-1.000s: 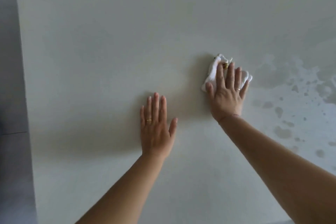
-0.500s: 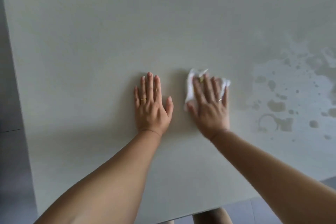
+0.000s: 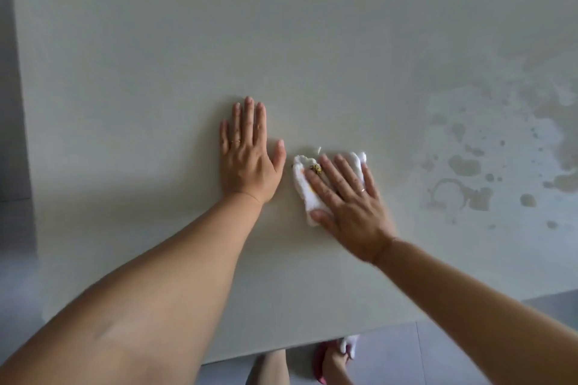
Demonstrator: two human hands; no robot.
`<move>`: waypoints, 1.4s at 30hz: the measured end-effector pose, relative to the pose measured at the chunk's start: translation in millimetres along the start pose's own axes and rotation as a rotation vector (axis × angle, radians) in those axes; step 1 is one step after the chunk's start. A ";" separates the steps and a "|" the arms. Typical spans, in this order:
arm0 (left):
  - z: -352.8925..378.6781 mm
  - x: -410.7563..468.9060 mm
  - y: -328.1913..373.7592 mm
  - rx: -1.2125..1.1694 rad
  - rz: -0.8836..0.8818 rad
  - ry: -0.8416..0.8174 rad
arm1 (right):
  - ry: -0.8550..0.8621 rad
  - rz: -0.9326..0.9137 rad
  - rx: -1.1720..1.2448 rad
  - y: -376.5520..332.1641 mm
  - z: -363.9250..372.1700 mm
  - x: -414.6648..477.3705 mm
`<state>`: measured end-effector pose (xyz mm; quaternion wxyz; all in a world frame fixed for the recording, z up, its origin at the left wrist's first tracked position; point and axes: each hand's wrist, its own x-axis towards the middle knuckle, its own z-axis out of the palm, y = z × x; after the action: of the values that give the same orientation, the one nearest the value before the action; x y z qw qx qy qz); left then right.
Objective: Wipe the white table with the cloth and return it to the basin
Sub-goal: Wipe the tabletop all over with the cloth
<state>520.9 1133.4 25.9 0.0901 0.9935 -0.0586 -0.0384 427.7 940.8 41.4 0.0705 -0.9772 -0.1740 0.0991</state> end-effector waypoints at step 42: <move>12.9 -164.0 27.7 -0.063 -0.047 0.041 | 0.026 0.207 0.056 -13.5 29.5 -156.0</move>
<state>354.3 1124.3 29.0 0.1214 0.9918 -0.0321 -0.0217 273.4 901.2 41.5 0.0894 -0.9888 -0.0682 0.0980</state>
